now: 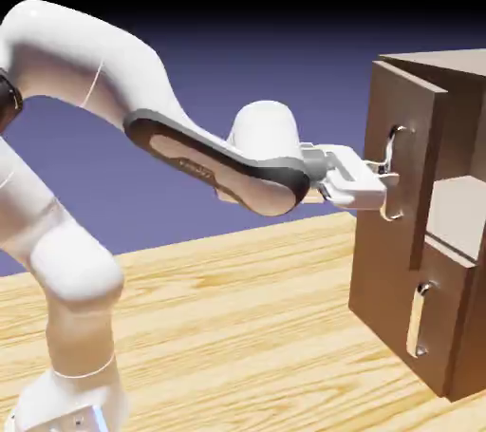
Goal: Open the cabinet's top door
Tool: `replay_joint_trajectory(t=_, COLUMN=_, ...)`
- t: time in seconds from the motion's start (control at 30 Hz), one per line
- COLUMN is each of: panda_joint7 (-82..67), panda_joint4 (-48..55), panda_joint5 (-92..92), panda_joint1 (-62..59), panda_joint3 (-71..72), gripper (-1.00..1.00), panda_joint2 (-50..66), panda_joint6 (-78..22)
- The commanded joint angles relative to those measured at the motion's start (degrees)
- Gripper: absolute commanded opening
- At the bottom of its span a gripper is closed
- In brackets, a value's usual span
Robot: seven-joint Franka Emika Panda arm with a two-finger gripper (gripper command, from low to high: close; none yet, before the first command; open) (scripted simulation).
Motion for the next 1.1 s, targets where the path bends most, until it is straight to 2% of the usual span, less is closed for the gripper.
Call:
replay_joint_trajectory(t=0.0, panda_joint7=-1.0, panda_joint4=-0.8, panda_joint5=2.0, panda_joint1=-1.8, panda_joint3=2.0, gripper=-1.0, panda_joint2=-0.5, panda_joint6=-0.4)
replay_joint_trajectory(t=0.3, panda_joint7=-15.9, panda_joint4=-9.4, panda_joint5=24.4, panda_joint1=-8.3, panda_joint3=13.1, gripper=-1.0, panda_joint2=-7.4, panda_joint6=-7.4)
replay_joint_trajectory(t=0.6, panda_joint7=-27.0, panda_joint4=-15.6, panda_joint5=46.8, panda_joint1=-9.5, panda_joint3=24.3, gripper=-1.0, panda_joint2=-13.1, panda_joint6=-18.1)
replay_joint_trajectory(t=0.87, panda_joint7=-33.3, panda_joint4=-16.9, panda_joint5=66.8, panda_joint1=-6.9, panda_joint3=35.4, gripper=-1.0, panda_joint2=-14.1, panda_joint6=-31.9)
replay_joint_trajectory(t=1.07, panda_joint7=-35.1, panda_joint4=-13.4, panda_joint5=81.5, panda_joint1=-4.7, panda_joint3=45.2, gripper=-1.0, panda_joint2=-9.9, panda_joint6=-45.8)
